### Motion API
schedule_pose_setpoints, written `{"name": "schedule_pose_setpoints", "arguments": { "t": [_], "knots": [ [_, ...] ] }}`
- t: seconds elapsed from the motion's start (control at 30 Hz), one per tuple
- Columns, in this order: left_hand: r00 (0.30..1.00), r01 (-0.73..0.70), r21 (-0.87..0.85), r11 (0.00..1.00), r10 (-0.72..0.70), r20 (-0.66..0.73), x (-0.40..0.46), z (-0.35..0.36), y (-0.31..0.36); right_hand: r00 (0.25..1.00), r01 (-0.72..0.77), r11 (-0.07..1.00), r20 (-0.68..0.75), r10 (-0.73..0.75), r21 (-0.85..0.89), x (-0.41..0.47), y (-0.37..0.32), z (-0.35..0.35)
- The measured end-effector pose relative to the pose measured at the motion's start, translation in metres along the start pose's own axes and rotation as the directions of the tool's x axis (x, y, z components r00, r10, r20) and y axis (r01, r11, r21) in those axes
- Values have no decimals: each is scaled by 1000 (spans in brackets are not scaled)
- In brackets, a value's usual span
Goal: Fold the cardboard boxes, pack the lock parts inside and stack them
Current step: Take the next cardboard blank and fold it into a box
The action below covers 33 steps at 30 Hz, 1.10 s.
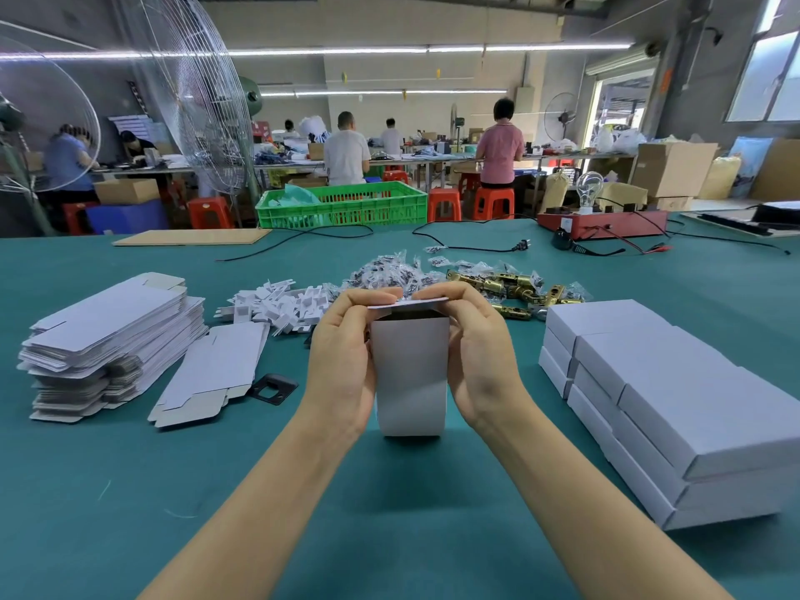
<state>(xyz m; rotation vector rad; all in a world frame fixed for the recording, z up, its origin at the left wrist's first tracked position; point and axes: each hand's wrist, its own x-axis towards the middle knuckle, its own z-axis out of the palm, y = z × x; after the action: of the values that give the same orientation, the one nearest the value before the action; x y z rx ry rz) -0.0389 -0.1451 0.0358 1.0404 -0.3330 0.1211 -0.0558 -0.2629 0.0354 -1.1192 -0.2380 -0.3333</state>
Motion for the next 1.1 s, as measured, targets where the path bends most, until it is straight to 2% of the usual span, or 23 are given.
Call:
{"name": "schedule_pose_setpoints", "arguments": {
  "t": [0.13,0.23,0.63,0.87,1.1],
  "knots": [
    [1000,13,8,1000,-13,-3,-2,-1,0,999,-20,1000,41,20,-5,-2,0,1],
    [998,43,-46,998,-41,43,-4,-1,3,1000,27,995,-5,-28,-93,-1,1,2],
    [998,6,128,992,3,-70,-5,2,-4,996,41,973,-72,-58,-228,-1,4,-2],
    [996,-71,194,978,80,-34,-9,3,-3,991,123,945,-15,-133,-304,-2,6,0],
    [996,-78,176,981,86,-33,-6,1,-5,985,164,928,0,-174,-335,-3,7,2]
  ]
}}
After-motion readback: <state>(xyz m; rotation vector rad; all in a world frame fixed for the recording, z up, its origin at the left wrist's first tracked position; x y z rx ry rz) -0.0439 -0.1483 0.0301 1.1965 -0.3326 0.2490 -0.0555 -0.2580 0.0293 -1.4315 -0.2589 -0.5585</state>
